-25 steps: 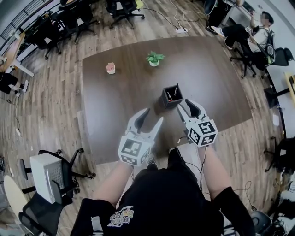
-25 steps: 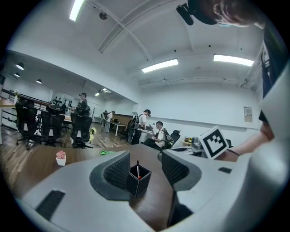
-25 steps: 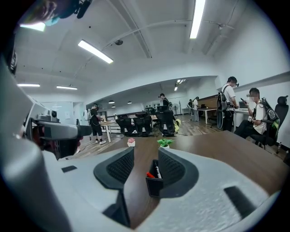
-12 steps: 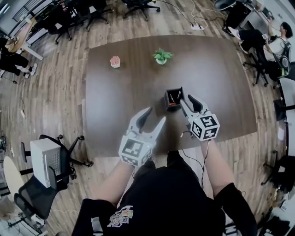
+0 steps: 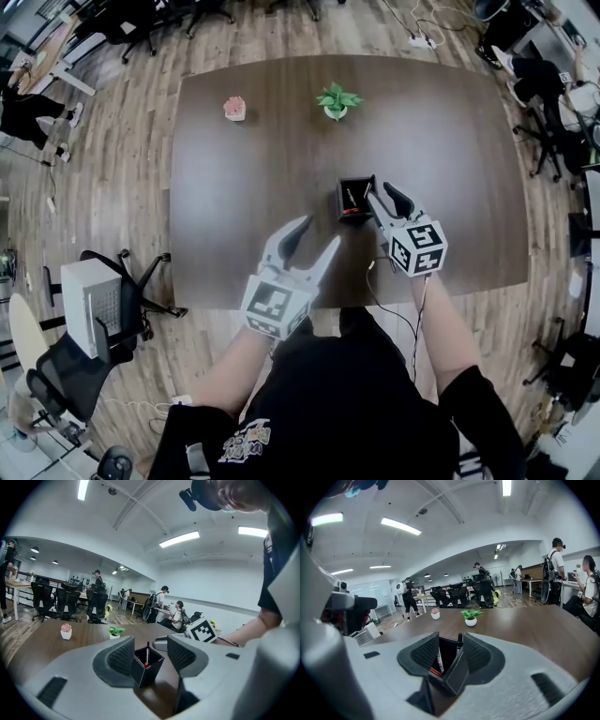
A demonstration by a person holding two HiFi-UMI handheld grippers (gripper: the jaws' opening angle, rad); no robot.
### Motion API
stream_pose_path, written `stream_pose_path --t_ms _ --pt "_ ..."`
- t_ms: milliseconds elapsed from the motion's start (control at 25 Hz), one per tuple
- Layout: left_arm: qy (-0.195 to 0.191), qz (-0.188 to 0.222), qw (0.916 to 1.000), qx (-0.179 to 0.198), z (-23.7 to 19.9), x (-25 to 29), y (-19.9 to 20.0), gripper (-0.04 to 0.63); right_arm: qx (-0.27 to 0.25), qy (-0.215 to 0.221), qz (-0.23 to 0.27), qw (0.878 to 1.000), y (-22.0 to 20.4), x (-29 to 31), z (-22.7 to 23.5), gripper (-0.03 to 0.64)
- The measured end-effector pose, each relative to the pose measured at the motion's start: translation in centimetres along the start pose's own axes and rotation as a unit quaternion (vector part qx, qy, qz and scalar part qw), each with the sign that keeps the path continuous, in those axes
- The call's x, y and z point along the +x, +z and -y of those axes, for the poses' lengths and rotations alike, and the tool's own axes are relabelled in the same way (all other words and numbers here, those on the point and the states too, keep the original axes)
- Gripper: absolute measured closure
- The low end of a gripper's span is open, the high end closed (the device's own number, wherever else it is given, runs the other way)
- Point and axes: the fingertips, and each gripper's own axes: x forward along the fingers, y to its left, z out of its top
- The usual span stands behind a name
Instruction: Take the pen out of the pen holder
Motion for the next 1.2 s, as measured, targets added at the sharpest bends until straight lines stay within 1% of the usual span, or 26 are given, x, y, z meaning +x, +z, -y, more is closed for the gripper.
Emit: stream_pose_path --t_ms 240,640,760,1000,1080,1200 --pt "0.013 -0.008 0.9998 -0.013 -0.4 1.1 -1.0 0.399 -0.021 0.018 -0.016 0.999 -0.6 1.9 0.7 0.449" --pt "0.028 -0.014 0.9991 -0.028 -1.6 2.2 -2.0 0.398 -0.062 0.032 -0.032 0.997 -1.5 4.1 1.0 0.462" --pt "0.031 -0.015 0.999 -0.03 -1.9 2.2 -2.1 0.397 -0.068 0.031 -0.035 0.997 -1.5 4.4 1.1 0.472" --pt "0.03 -0.015 0.9989 -0.033 -2.3 2.2 -2.3 0.399 -0.102 0.019 -0.041 0.994 -1.7 4.7 1.3 0.505" --pt "0.03 -0.015 0.9989 -0.034 -2.2 2.2 -2.2 0.399 -0.108 0.015 -0.04 0.993 -1.6 4.6 1.4 0.523" --pt "0.03 -0.018 0.9989 -0.033 -2.0 2.0 -2.2 0.399 -0.11 0.012 -0.038 0.993 -1.5 4.5 1.4 0.525"
